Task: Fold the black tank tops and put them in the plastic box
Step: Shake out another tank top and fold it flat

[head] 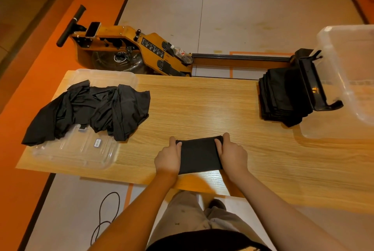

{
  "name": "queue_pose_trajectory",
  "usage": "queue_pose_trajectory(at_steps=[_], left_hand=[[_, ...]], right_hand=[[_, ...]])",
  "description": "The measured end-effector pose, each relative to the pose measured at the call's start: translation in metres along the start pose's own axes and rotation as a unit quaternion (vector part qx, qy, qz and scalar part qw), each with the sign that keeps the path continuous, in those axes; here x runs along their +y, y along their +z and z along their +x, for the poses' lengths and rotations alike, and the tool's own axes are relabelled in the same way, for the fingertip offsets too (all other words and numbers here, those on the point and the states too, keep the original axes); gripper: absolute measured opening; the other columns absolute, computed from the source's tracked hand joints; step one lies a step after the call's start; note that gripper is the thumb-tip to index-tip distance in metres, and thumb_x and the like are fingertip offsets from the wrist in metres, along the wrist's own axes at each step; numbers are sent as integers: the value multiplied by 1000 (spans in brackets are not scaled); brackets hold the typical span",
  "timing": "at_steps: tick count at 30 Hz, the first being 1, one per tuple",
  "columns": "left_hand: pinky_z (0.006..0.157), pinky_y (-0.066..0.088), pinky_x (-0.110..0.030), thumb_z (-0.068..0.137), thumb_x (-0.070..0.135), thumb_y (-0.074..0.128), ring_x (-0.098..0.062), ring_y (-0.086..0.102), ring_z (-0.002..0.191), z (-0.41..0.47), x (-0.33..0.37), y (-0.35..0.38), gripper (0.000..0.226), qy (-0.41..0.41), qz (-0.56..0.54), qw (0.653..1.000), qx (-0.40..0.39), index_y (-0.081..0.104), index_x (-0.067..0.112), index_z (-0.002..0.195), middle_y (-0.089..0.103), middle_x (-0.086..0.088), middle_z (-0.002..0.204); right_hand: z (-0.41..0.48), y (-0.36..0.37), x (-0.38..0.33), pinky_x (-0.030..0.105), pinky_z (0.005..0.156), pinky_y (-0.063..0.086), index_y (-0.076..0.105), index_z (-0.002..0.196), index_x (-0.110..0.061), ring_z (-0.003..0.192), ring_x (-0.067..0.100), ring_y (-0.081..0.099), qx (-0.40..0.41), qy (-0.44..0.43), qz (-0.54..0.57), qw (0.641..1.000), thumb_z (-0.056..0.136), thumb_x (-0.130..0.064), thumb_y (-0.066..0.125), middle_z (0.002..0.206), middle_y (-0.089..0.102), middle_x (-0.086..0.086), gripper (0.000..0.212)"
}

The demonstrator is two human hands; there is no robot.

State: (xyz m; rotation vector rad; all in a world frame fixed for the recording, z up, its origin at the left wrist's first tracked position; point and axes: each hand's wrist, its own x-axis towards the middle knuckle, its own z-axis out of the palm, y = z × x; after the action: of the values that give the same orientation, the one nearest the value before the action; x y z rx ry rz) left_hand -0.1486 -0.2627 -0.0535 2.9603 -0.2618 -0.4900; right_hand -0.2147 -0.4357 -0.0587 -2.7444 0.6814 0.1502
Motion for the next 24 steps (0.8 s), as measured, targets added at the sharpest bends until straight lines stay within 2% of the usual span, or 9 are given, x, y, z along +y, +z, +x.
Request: queue_pose_trajectory(at_steps=[7, 10, 12, 14, 16, 18, 20, 24], left_hand=[[52, 36, -27, 103, 48, 20, -20, 67, 77, 3, -2, -5, 47, 5, 68, 998, 4, 39, 13, 129, 68, -2, 87], [52, 36, -28, 102, 49, 21, -20, 67, 77, 3, -12, -12, 50, -1, 54, 998, 35, 36, 14, 133, 68, -1, 85], [65, 45, -32, 103, 42, 27, -22, 64, 94, 3, -17, -14, 42, 39, -12, 995, 90, 43, 14, 130, 66, -3, 101], [92, 44, -36, 102, 35, 35, -24, 54, 118, 2, -13, -10, 42, 129, -55, 983, 120, 48, 12, 135, 59, -7, 126], [109, 32, -37, 103, 35, 28, -25, 43, 134, -2, -4, -1, 50, 228, -28, 968, 100, 45, 8, 141, 48, -8, 144], [109, 24, -37, 104, 39, 14, -25, 40, 138, -4, 1, 9, 59, 266, 21, 962, 55, 44, 5, 142, 44, -9, 148], [109, 20, -37, 104, 42, 7, -22, 35, 140, -4, -4, 19, 65, 249, 38, 968, 19, 42, 5, 143, 42, -9, 149], [111, 17, -37, 103, 46, 8, -16, 26, 142, 1, -11, 24, 65, 245, 45, 968, -13, 38, 8, 146, 40, -5, 151]], right_hand=[[7, -1, -6, 29, 49, 31, 45, 114, -10, 70, 24, 64, -20, 49, -34, 998, 101, -48, 29, 79, 66, 3, 43], [2, -10, 0, 29, 50, 34, 44, 107, -13, 78, 22, 62, 27, 100, 47, 994, 98, -50, 38, 82, 59, 0, 39], [-4, -15, 2, 33, 62, 45, 53, 108, -11, 91, 23, 58, 123, 64, 90, 986, 97, -41, 49, 95, 60, 3, 33], [-10, -13, -5, 39, 83, 48, 59, 115, -7, 105, 27, 56, 176, -50, 90, 979, 95, -31, 51, 111, 63, 10, 33], [-16, 3, -15, 40, 100, 41, 57, 126, -8, 122, 26, 51, 142, -178, 67, 971, 97, -32, 41, 128, 59, 9, 40], [-20, 22, -19, 38, 112, 25, 48, 139, -11, 137, 20, 37, 70, -238, 7, 969, 103, -36, 25, 144, 49, 4, 50], [-20, 33, -15, 38, 115, 17, 40, 145, -14, 143, 16, 26, 18, -230, -30, 973, 104, -40, 17, 150, 41, 1, 54], [-19, 33, -14, 39, 115, 17, 39, 146, -18, 143, 17, 28, -15, -191, -41, 981, 100, -40, 27, 151, 39, 0, 51]])
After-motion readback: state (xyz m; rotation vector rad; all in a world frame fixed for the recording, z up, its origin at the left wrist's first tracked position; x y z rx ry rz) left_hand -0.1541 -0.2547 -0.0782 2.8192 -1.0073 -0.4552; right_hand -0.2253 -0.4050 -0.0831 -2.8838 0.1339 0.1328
